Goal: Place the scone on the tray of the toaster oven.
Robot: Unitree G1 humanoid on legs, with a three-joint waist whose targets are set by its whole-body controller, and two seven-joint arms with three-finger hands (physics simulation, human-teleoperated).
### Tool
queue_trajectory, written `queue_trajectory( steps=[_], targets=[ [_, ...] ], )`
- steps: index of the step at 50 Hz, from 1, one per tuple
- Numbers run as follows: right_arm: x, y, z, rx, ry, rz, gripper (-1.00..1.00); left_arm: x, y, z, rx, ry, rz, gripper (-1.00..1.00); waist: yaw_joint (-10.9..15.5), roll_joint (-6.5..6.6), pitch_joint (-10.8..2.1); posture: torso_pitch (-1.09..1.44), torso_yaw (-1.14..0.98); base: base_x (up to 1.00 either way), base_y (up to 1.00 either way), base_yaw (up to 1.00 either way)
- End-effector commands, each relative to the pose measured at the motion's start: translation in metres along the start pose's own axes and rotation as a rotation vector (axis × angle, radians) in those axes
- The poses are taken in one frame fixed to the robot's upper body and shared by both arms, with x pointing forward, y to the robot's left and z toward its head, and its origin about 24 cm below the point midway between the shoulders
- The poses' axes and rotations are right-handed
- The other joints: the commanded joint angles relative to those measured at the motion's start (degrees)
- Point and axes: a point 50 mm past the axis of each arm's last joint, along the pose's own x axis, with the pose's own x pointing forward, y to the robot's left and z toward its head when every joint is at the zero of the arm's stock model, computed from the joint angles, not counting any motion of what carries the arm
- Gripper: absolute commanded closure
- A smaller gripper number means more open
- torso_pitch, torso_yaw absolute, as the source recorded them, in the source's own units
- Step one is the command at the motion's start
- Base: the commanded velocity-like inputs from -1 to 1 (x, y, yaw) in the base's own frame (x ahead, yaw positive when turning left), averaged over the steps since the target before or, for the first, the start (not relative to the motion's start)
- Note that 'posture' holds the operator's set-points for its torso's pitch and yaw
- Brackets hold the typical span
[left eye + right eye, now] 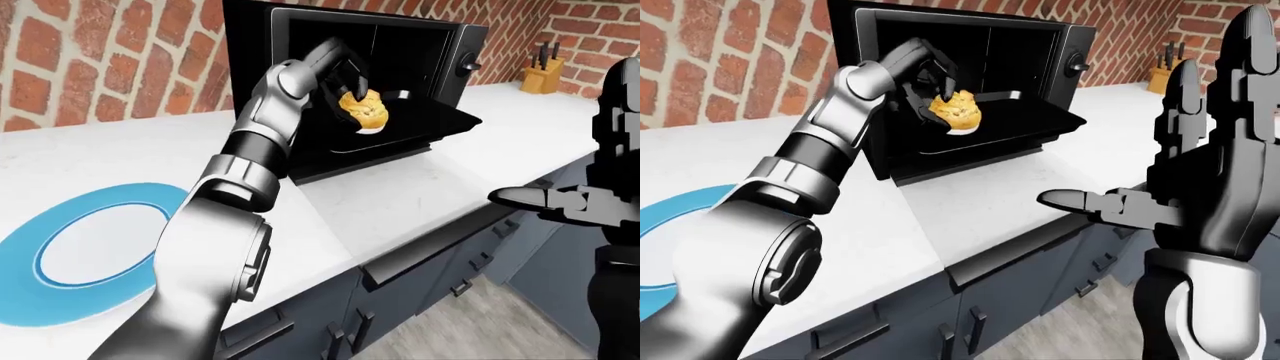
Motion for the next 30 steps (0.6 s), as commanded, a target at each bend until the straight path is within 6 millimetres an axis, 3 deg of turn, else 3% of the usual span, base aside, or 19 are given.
queue_trajectory(
  steps=[1,13,14,18,23,26,29,30],
  targets=[
    [0.0009,-0.0006,0.0084,-0.007,-0.057,-0.002,-1.00,-0.0039,0.0158,0.0249,0.029,-0.087,0.060,0.67,0.0,-0.03,-0.88,-0.21,-0.34,0.00,0.00,0.00],
    [-0.0008,-0.0014,0.0079,-0.010,-0.055,-0.003,-1.00,-0.0039,0.0159,0.0241,0.028,-0.088,0.063,0.23,-0.2,0.08,-0.99,-0.21,-0.34,0.00,0.00,0.00],
    [-0.0011,-0.0018,0.0080,-0.011,-0.056,-0.004,-1.00,-0.0038,0.0157,0.0238,0.031,-0.085,0.063,0.09,-0.2,0.09,-1.00,-0.21,-0.34,0.00,0.00,0.00],
    [-0.0018,-0.0026,0.0084,-0.013,-0.056,-0.005,-1.00,-0.0036,0.0149,0.0240,0.030,-0.087,0.059,-0.15,-0.2,0.11,-1.02,-0.21,-0.34,0.00,0.00,0.00],
    [-0.0017,-0.0025,0.0079,-0.013,-0.055,-0.005,-1.00,-0.0040,0.0162,0.0247,0.033,-0.086,0.063,-0.28,-0.3,0.15,-1.03,-0.21,-0.34,0.00,0.00,0.00],
    [-0.0009,-0.0024,0.0082,-0.012,-0.055,-0.005,-1.00,-0.0039,0.0161,0.0243,0.032,-0.084,0.062,-0.58,-0.4,0.17,-1.04,-0.21,-0.34,0.00,0.00,0.00],
    [0.0003,-0.0014,0.0089,-0.013,-0.057,-0.003,-1.00,-0.0040,0.0161,0.0243,0.033,-0.084,0.060,-0.62,-0.4,0.17,-1.04,-0.21,-0.34,0.00,0.00,0.00],
    [0.0007,-0.0008,0.0088,-0.015,-0.058,-0.002,-1.00,-0.0040,0.0160,0.0243,0.034,-0.084,0.059,-0.73,-0.4,0.18,-1.05,-0.21,-0.34,0.00,0.00,0.00]
  ],
)
